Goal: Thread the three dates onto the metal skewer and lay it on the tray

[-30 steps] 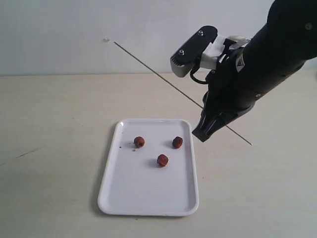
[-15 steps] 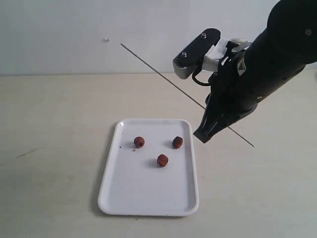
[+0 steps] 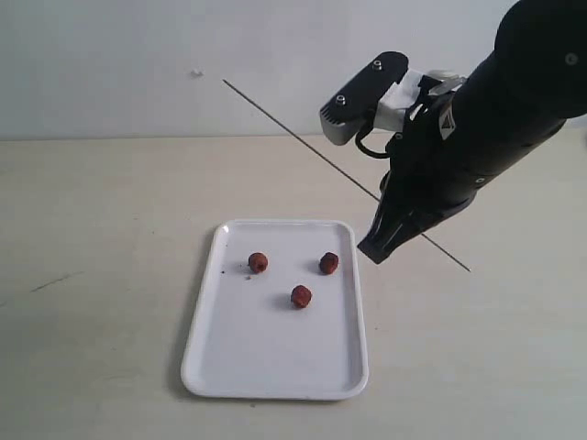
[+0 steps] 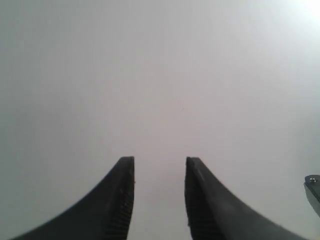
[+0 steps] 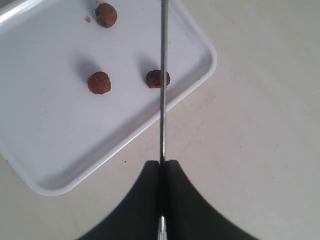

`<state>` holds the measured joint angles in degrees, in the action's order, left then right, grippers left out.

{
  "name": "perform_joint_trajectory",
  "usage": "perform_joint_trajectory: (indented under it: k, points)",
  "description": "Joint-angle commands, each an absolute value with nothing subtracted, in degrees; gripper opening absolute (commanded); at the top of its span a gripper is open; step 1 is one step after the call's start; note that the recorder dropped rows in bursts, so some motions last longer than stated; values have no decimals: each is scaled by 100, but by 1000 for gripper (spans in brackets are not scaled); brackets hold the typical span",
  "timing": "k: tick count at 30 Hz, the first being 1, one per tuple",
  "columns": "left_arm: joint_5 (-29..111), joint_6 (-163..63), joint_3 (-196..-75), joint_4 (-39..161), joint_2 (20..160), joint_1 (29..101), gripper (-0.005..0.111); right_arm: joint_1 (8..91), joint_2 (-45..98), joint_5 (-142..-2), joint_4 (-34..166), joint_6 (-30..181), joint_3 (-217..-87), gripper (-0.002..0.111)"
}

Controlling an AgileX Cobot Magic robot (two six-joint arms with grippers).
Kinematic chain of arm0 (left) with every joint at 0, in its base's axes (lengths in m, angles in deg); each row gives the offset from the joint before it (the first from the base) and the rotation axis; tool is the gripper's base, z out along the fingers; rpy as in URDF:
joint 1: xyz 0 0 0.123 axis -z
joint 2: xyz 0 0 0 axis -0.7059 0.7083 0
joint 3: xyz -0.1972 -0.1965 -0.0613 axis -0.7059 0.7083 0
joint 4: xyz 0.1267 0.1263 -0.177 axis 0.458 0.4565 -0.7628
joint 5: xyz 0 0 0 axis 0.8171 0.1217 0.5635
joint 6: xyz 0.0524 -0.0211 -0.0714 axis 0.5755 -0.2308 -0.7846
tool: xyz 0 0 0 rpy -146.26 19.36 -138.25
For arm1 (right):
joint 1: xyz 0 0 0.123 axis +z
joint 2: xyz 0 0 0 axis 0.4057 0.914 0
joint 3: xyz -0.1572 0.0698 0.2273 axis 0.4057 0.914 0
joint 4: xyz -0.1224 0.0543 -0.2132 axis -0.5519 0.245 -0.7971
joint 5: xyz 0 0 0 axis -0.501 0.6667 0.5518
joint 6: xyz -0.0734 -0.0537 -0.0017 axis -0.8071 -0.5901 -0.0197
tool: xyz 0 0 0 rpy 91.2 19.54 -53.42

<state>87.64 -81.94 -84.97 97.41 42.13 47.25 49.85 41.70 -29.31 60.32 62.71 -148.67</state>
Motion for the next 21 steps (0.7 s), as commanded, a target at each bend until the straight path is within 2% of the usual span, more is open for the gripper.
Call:
perform_joint_trajectory:
  k: [1, 8, 14, 16, 19, 21]
  points:
    - [9232, -7586, -8773, 9239, 4510, 4765, 35, 4996, 4170, -3137, 6007, 6453, -14859, 0]
    - [8871, -7046, -10188, 9161, 6002, 4765, 35, 4996, 4170, -3153, 5990, 7162, -14732, 0]
    - [8530, -6890, -11793, 10621, 8059, 4765, 36, 4996, 4170, -3213, 5971, 7714, -14295, 0]
    - [8035, -6929, -12452, 11400, 8637, 4765, 41, 4996, 4170, -3307, 5971, 7844, -14139, 0]
    - [6994, -7407, -13337, 12299, 9420, 4787, 57, 4996, 4170, -3388, 6009, 7932, -13846, 0]
    - [6546, -7558, -13879, 12736, 9834, 4787, 62, 4996, 4170, -3416, 6019, 7932, -13613, 0]
